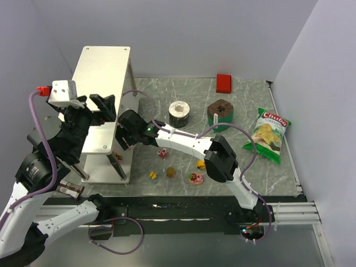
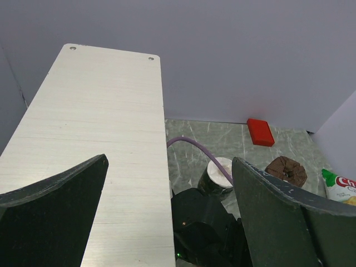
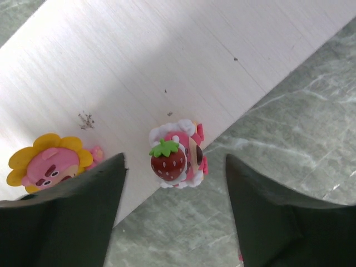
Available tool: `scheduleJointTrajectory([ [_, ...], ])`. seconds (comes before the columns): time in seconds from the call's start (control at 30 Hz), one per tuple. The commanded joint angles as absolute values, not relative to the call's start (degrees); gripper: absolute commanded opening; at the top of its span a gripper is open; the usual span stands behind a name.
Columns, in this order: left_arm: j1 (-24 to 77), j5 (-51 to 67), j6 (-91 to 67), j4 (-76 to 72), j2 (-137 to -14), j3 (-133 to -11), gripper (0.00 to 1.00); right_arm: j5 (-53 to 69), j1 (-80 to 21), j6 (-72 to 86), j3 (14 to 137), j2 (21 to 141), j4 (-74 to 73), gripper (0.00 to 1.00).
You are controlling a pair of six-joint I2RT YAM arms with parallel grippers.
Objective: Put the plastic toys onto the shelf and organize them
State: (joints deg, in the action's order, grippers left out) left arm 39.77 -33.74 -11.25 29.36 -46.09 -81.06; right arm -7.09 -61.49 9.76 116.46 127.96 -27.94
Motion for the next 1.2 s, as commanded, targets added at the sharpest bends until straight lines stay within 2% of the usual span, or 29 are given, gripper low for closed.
scheduleJointTrajectory([
  [0.0,39.6,-34.1,-11.2,27.4,-46.2,-82.6,1.0,-8.6,-62.4,8.6,115.5,125.8,-21.7,0.83],
  [0.2,39.6,-34.0,-11.8,27.7,-46.0,-82.5,0.99,-8.2,-62.3,9.6,111.2,123.0,-19.2,0.87],
  [0.33,39.6,-34.0,-12.3,27.9,-45.8,-82.4,0.99,-5.2,-62.1,10.4,99.2,117.0,-10.6,0.88],
  [0.47,39.6,-34.2,-12.5,28.0,-45.8,-82.5,0.99,-5.3,-61.8,10.9,94.9,112.7,-5.5,0.89],
  [0.77,39.6,-34.5,-12.8,28.4,-45.7,-82.4,0.99,-2.2,-60.6,14.1,85.6,106.4,2.3,0.87],
  [0.8,39.6,-34.5,-12.8,28.4,-45.7,-82.4,0.99,-1.2,-59.8,14.9,84.3,105.7,3.2,0.85],
  [0.9,39.6,-34.5,-13.0,28.3,-45.7,-82.4,0.99,1.9,-57.2,19.2,80.5,104.2,5.4,0.7],
  [0.93,39.6,-34.5,-13.1,28.3,-45.8,-82.4,0.99,2.9,-56.3,22.0,80.1,104.2,5.7,0.62],
  [1.0,39.6,-34.5,-13.2,28.6,-46.0,-82.4,0.99,4.8,-54.1,25.2,79.1,104.3,6.1,0.53],
  [1.17,39.6,-34.6,-13.0,28.3,-46.1,-82.3,0.99,7.7,-52.2,27.5,82.4,107.1,2.8,0.43],
])
